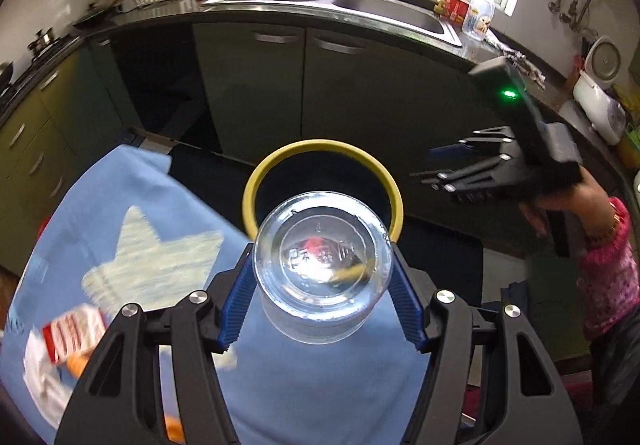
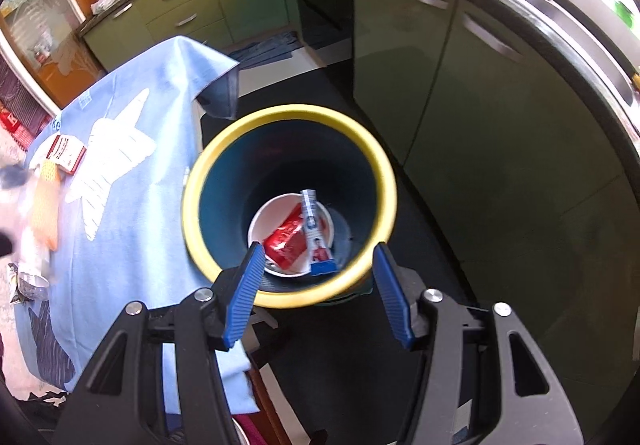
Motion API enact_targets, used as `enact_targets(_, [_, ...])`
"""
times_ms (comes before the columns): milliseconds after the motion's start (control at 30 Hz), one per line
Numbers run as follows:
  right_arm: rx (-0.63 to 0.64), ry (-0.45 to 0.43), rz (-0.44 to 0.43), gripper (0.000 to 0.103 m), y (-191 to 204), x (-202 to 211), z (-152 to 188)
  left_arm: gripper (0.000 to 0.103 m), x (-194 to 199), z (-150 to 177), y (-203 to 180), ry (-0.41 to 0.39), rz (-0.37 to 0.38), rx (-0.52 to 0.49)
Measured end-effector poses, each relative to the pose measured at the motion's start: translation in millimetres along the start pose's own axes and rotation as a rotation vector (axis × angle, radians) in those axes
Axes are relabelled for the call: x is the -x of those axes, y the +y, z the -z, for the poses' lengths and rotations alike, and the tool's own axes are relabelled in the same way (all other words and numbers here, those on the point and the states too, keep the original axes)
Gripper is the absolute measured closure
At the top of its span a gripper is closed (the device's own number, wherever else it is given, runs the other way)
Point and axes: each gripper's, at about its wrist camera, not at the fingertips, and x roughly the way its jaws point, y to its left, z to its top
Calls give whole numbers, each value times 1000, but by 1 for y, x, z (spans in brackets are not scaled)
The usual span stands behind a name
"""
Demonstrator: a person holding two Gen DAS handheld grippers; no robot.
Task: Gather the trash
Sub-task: 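Carry the plastic cup over the bin and open the left gripper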
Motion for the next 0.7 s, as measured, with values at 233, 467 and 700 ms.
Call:
enact_targets(233, [-40,9,5,49,-28,-4,11,38,-99,-53,-20,90,-5,-30])
enact_targets(467, [-56,13,7,49,-41,-5,17,19,-125,-69,-16,97,-54,8])
enact_targets(700, [-28,7,-4,48,-28,-4,16,13,-34,-38,-3,-45,-89,54])
